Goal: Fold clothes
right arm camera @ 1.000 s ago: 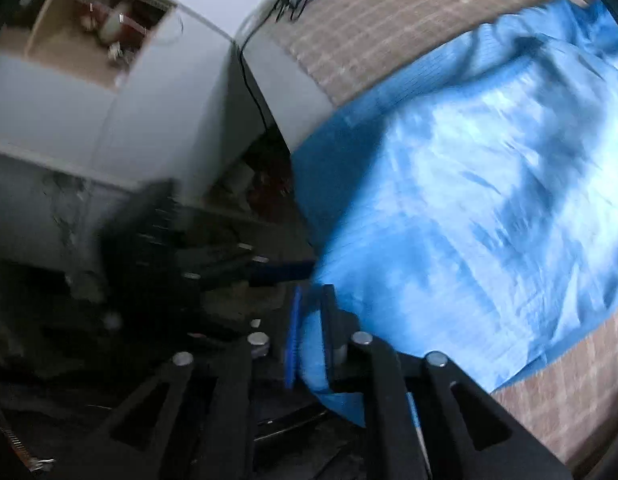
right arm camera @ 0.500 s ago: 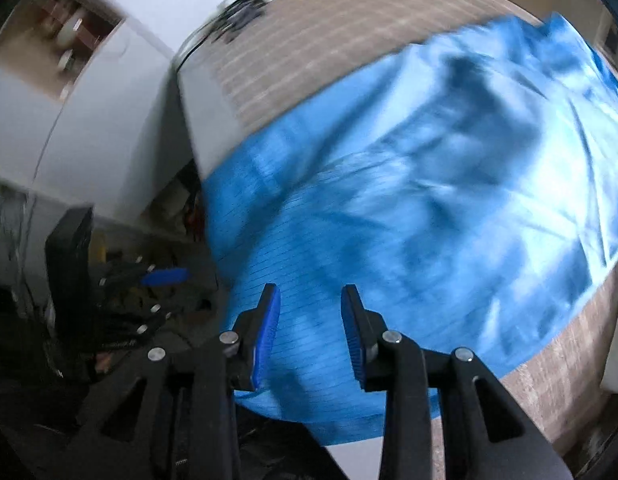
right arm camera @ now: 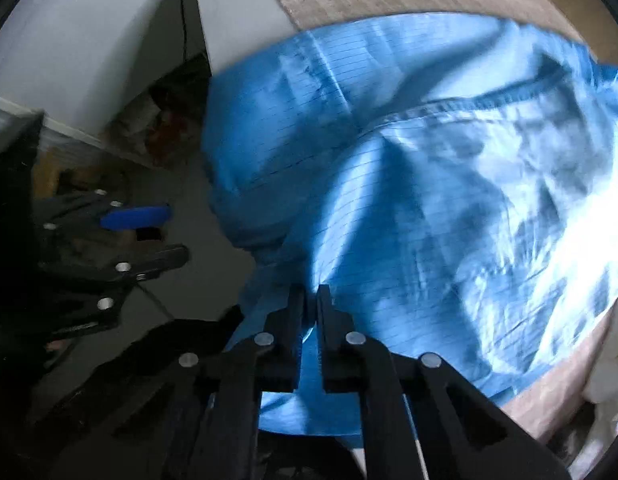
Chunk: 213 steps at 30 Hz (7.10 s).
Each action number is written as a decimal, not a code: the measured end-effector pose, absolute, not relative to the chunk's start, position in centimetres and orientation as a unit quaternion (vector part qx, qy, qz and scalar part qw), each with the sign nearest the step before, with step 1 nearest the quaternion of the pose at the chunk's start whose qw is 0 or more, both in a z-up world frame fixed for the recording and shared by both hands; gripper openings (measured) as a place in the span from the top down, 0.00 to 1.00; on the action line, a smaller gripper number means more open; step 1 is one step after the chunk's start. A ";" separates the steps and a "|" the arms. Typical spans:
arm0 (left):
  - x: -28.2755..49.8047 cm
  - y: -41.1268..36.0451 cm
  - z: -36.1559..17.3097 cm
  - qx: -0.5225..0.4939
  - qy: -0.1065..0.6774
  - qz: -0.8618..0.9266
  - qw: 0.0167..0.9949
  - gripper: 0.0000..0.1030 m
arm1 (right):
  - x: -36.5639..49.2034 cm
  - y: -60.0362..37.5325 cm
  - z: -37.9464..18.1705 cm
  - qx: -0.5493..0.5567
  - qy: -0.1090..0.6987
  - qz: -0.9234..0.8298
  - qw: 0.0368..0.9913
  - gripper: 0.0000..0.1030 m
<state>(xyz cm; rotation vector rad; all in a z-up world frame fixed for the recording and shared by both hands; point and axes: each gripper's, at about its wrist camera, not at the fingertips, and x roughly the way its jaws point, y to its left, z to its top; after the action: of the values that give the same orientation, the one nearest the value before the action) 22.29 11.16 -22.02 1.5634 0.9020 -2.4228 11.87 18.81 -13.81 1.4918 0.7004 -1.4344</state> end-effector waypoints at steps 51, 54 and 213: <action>5.8 16.1 -19.2 0.561 0.105 -0.820 -0.039 0.58 | -17.5 31.8 -18.4 0.539 0.187 -0.795 0.205 0.66; 5.0 16.1 -19.2 0.564 0.106 -0.818 -0.040 0.58 | -19.4 32.3 -18.3 0.509 0.201 -0.807 0.220 0.66; 21.5 1.6 -21.0 0.526 0.081 -0.837 -0.130 0.64 | 23.4 36.0 -19.7 0.560 -0.035 -0.823 0.083 0.66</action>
<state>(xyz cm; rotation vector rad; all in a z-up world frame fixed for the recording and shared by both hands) 21.45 1.59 -20.95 1.8034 0.2789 -2.8717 23.43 35.99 -19.74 1.6723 -0.1036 -2.4583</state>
